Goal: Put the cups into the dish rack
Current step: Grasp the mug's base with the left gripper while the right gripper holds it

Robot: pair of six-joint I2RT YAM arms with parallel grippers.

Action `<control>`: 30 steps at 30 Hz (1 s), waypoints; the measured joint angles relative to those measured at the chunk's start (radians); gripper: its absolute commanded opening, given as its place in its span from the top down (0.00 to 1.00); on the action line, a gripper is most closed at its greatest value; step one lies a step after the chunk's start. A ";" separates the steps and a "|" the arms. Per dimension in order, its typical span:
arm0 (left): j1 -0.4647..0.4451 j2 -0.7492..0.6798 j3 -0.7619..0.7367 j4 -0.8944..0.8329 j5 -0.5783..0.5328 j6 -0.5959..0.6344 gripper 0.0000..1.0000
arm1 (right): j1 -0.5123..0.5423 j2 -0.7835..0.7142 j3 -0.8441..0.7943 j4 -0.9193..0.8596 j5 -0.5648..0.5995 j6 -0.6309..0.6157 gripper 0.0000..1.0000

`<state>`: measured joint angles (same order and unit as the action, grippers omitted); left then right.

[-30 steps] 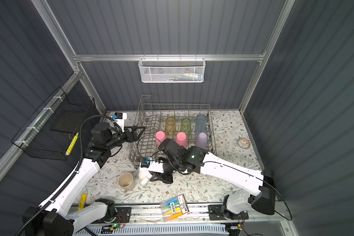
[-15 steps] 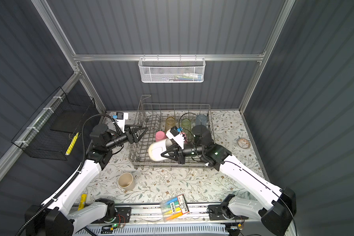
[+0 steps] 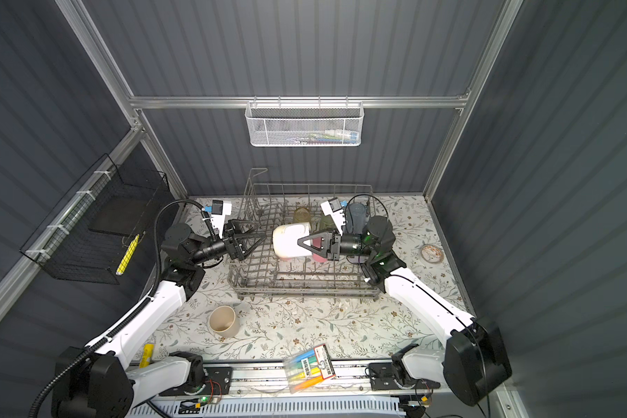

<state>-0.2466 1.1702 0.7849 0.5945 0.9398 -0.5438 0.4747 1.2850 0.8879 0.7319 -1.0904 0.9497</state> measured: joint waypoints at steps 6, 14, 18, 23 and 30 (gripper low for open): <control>-0.029 0.004 -0.001 0.035 0.047 -0.003 0.00 | -0.012 0.049 -0.002 0.174 -0.033 0.135 1.00; -0.121 0.040 0.000 -0.016 0.075 0.056 0.00 | -0.024 0.134 -0.002 0.332 -0.051 0.266 1.00; -0.134 0.043 0.002 -0.037 0.075 0.080 0.00 | -0.024 0.160 -0.002 0.382 -0.056 0.313 1.00; -0.134 0.051 0.015 -0.041 0.075 0.093 0.00 | -0.023 0.184 -0.002 0.476 -0.068 0.385 1.00; -0.134 0.055 0.027 -0.049 0.074 0.106 0.00 | -0.023 0.245 -0.002 0.593 -0.095 0.488 1.00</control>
<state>-0.3809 1.2247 0.8124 0.5453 1.0138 -0.4377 0.4515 1.5299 0.8864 1.3247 -1.1854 1.4376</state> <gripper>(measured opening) 0.997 0.108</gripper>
